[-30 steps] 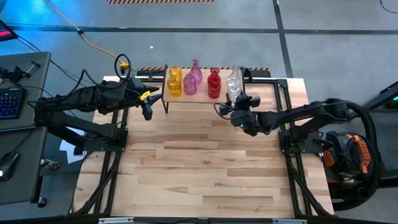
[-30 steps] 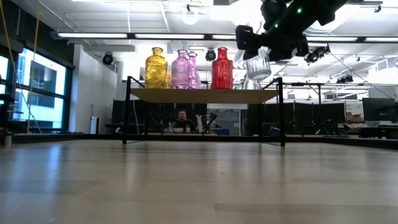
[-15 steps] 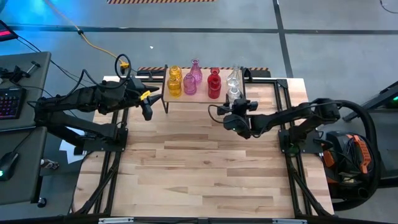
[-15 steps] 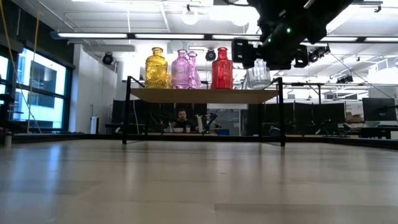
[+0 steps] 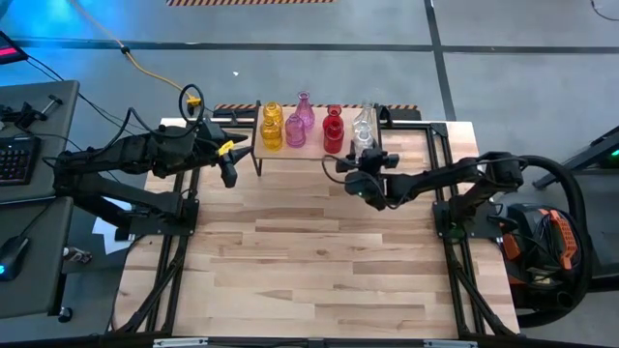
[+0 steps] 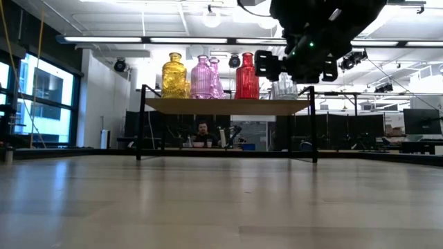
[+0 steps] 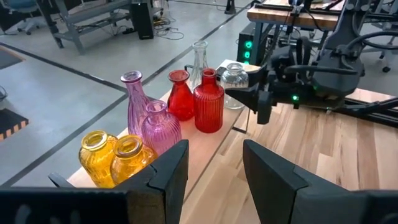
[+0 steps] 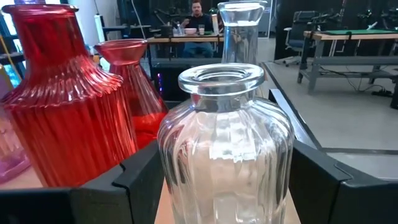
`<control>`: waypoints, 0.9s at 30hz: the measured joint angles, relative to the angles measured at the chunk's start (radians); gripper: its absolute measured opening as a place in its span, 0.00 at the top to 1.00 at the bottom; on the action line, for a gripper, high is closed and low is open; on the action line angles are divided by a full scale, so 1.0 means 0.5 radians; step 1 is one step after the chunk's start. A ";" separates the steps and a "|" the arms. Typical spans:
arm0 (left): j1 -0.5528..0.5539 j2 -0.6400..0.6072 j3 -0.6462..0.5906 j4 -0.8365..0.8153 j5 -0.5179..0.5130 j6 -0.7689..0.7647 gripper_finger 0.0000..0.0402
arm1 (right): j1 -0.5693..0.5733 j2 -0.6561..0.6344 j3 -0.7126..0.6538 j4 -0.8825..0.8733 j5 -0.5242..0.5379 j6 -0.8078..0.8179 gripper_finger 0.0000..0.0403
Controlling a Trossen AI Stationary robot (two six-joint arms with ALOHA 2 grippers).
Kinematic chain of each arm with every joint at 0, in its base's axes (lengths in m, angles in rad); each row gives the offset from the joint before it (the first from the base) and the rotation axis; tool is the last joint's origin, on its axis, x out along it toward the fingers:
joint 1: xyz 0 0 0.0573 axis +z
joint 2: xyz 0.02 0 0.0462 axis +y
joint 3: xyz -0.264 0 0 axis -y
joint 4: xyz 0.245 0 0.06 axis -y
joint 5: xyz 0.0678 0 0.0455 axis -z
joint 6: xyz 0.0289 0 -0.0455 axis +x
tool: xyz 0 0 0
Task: Sort vases onto shelf
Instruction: Put the transparent vase on the shelf
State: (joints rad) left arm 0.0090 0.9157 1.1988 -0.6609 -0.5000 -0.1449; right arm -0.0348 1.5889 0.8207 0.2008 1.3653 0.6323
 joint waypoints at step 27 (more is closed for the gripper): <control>0.000 0.000 0.000 -0.001 -0.001 0.002 0.64 | -0.138 0.047 -0.009 0.041 -0.229 -0.024 0.26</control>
State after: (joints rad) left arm 0.0091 0.9157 1.1988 -0.6613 -0.5003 -0.1439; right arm -0.1039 1.6127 0.8162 0.2211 1.2508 0.6205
